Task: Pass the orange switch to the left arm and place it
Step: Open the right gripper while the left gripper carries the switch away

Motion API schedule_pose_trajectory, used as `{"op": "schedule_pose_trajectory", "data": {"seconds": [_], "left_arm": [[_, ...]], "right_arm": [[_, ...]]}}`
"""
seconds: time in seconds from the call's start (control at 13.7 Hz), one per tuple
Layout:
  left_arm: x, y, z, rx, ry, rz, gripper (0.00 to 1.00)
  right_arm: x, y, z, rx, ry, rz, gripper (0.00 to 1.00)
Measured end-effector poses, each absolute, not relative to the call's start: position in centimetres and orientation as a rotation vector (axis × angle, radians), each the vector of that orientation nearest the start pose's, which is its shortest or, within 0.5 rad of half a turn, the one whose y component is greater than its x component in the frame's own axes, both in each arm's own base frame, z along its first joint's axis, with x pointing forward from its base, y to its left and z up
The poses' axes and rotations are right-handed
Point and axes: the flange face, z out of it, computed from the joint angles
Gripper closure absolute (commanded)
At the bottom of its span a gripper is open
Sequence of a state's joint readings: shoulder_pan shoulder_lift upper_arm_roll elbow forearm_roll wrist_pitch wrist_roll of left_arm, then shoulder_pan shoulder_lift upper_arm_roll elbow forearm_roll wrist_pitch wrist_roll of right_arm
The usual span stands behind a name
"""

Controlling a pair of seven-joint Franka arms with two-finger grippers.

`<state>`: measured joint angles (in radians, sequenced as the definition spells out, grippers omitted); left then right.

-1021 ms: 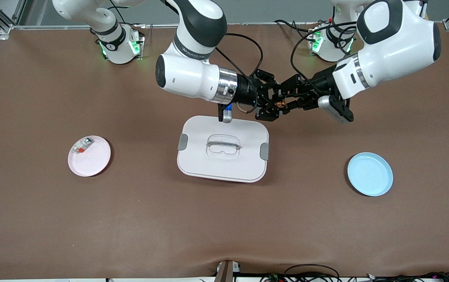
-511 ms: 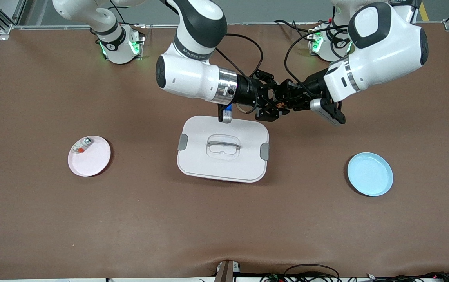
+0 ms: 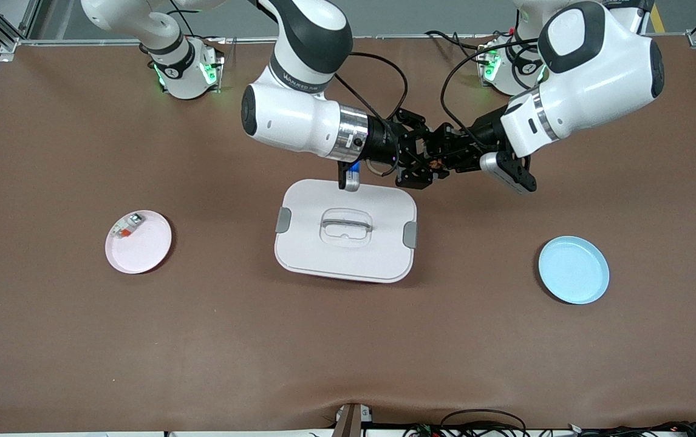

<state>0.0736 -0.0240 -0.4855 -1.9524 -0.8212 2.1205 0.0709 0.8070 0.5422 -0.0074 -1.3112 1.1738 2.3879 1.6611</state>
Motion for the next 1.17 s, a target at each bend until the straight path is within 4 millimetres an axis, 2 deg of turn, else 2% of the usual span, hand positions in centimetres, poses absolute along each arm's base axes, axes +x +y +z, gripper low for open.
{"op": "schedule_pose_trajectory", "data": {"seconds": [0.15, 0.36, 0.58, 0.73, 0.95, 1.17], "left_arm": [[51.9, -25.2, 51.8, 2.489, -0.201, 0.127, 1.0], [53.2, -21.9, 51.5, 2.614, -0.257, 0.192, 1.0], [53.8, -19.9, 51.1, 2.767, -0.37, 0.241, 1.0], [54.3, -18.4, 50.6, 2.857, -0.477, 0.259, 1.0], [55.6, -15.2, 48.3, 2.956, -0.702, 0.233, 1.0], [57.0, -12.9, 44.5, 3.01, -0.987, 0.139, 1.0]], "right_arm": [[52.1, 55.1, 49.1, -1.575, 1.537, 0.96, 0.0], [52.4, 54.7, 49.2, -1.576, 1.54, 0.957, 0.0], [52.4, 54.6, 49.1, -1.629, 1.531, 0.914, 0.0], [52.0, 54.7, 48.3, -1.78, 1.503, 0.809, 0.0], [50.3, 53.5, 45.7, -2.033, 1.453, 0.614, 0.0], [48.2, 49.4, 43.2, -2.292, 1.268, 0.447, 0.0]]}}
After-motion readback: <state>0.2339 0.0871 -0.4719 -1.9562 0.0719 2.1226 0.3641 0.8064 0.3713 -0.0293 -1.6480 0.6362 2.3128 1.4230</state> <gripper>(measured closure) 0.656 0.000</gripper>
